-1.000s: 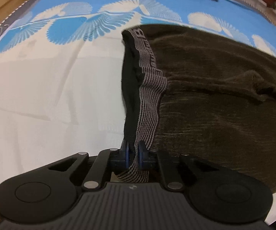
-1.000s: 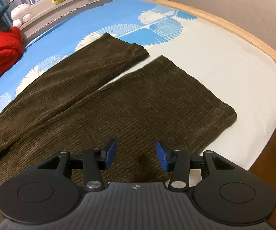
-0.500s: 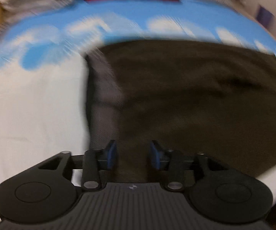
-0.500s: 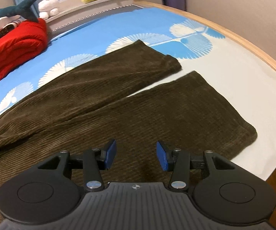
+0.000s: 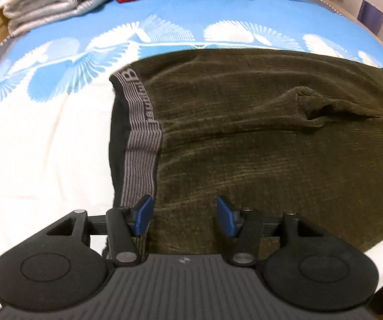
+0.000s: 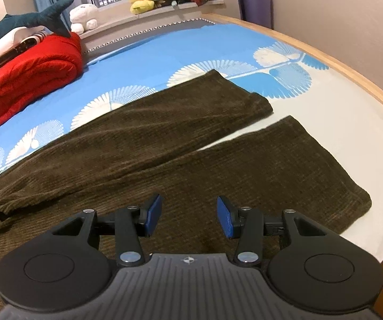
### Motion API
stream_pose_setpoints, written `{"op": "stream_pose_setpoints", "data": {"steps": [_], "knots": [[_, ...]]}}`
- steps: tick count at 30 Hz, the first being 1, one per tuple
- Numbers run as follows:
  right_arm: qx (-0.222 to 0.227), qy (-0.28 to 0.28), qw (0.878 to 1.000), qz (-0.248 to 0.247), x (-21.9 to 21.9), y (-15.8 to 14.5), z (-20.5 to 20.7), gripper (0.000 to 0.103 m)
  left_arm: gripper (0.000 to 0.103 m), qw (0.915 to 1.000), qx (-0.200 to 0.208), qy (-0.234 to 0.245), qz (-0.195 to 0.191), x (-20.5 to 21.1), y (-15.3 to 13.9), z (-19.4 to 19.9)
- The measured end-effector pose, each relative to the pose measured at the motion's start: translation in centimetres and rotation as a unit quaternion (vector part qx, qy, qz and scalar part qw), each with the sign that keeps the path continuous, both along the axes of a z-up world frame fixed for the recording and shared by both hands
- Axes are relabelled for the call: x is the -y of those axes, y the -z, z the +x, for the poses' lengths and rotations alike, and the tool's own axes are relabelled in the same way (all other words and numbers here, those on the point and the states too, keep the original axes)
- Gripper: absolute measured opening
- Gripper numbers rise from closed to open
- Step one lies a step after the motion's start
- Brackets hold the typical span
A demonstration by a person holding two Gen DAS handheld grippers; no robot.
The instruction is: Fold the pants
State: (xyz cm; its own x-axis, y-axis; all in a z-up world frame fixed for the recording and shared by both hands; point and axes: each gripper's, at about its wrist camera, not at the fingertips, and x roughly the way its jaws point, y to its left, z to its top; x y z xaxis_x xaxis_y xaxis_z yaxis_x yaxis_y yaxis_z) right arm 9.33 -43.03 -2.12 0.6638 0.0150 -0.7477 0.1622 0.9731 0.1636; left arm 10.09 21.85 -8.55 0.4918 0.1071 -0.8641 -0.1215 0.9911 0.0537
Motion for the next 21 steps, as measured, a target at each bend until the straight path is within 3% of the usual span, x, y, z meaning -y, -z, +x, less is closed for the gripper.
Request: {"op": "stream_pose_setpoints", "data": {"steps": [5,10,21], "knots": [[0.033,-0.005,0.999,-0.012,-1.2,-0.7,0.3,0.049,0.061,0.999,0.044,-0.003,0.011,0.6,-1.3,-0.1],[0.045,-0.024,0.997,-0.052,-3.3,-0.8,1.1,0.052,0.077,0.9936,0.109,-0.029,-0.008,1.0,-2.8,0.0],[0.065,-0.082,0.992,-0.073,-7.7,-1.1,3.5,0.052,0.076,0.9929,0.116,-0.025,0.009,2.8,-3.8,1.8]]}}
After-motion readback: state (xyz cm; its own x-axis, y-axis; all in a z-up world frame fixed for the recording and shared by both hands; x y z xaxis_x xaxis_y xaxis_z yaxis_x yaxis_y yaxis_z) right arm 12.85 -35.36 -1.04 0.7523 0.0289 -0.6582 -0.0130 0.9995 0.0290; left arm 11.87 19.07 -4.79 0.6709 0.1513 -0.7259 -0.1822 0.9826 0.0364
